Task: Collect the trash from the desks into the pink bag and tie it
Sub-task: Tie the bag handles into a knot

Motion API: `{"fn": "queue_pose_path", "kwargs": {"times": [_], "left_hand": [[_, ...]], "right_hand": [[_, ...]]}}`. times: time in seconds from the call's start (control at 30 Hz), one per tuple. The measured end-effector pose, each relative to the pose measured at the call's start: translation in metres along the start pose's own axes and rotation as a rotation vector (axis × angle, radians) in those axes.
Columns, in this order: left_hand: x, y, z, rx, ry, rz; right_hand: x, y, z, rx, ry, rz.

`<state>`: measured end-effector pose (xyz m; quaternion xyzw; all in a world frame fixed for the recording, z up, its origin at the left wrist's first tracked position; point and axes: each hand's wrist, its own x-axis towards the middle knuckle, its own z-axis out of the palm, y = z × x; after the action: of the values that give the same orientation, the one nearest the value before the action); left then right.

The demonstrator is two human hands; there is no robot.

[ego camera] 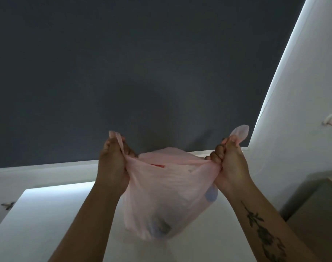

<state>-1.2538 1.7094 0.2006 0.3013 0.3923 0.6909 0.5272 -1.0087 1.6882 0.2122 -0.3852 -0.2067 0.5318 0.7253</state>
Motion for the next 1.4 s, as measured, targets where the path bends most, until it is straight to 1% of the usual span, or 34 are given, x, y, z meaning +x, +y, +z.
{"fn": "queue_pose_path", "kwargs": {"times": [0.07, 0.13, 0.2, 0.27, 0.33, 0.37, 0.47, 0.53, 0.63, 0.73, 0.8, 0.87, 0.93, 1.03, 1.1, 1.17, 1.27, 1.33, 1.4], "left_hand": [[-0.005, -0.006, 0.009, 0.001, -0.026, 0.022], [-0.008, -0.008, 0.013, -0.032, -0.089, 0.038], [-0.010, -0.008, 0.012, -0.049, -0.154, 0.040], [-0.012, -0.010, 0.011, -0.095, -0.195, 0.012], [-0.013, -0.011, 0.011, -0.166, -0.176, -0.025], [-0.013, -0.012, 0.012, -0.214, -0.154, -0.051], [-0.012, -0.014, 0.015, -0.317, -0.066, -0.143], [-0.010, -0.016, 0.016, -0.329, -0.053, -0.164], [-0.009, -0.019, 0.016, -0.177, -0.060, -0.107], [-0.008, -0.014, 0.020, -0.043, -0.112, -0.053], [-0.006, -0.008, 0.021, -0.035, -0.149, -0.075], [-0.004, -0.007, 0.021, -0.060, -0.163, -0.138], [-0.002, -0.010, 0.019, -0.077, -0.207, -0.165], [-0.001, -0.017, 0.018, -0.044, -0.313, -0.137], [-0.001, -0.020, 0.019, 0.027, -0.342, -0.107], [0.000, -0.021, 0.019, 0.062, -0.329, -0.100], [0.003, -0.023, 0.013, 0.164, -0.294, -0.045], [0.007, -0.024, 0.010, 0.200, -0.236, -0.006], [0.011, -0.023, 0.010, 0.125, -0.159, -0.002]], "right_hand": [[0.001, 0.002, 0.003, -0.023, 0.032, 0.011], [0.003, 0.001, 0.004, -0.028, 0.025, 0.022], [0.005, 0.001, 0.003, -0.032, -0.021, 0.036], [0.005, 0.003, -0.001, 0.031, -0.092, 0.051], [0.004, 0.006, -0.006, 0.134, -0.159, 0.072], [0.003, 0.007, -0.007, 0.148, -0.166, 0.074], [0.000, 0.011, -0.003, 0.101, -0.125, 0.065], [-0.002, 0.014, 0.000, 0.080, -0.084, 0.055], [-0.003, 0.016, 0.005, -0.020, -0.026, 0.018], [-0.002, 0.015, 0.013, -0.125, -0.011, 0.001], [-0.001, 0.013, 0.019, -0.134, -0.025, 0.040], [-0.001, 0.011, 0.025, -0.122, -0.041, 0.093], [-0.001, 0.012, 0.028, -0.110, -0.086, 0.126], [-0.001, 0.016, 0.032, -0.122, -0.169, 0.146], [0.003, 0.020, 0.032, -0.164, -0.198, 0.120], [0.008, 0.024, 0.029, -0.143, -0.181, 0.057], [0.014, 0.029, 0.022, -0.050, -0.141, 0.052], [0.017, 0.031, 0.020, -0.115, -0.099, 0.038], [0.018, 0.031, 0.022, -0.194, -0.053, 0.008]]}}
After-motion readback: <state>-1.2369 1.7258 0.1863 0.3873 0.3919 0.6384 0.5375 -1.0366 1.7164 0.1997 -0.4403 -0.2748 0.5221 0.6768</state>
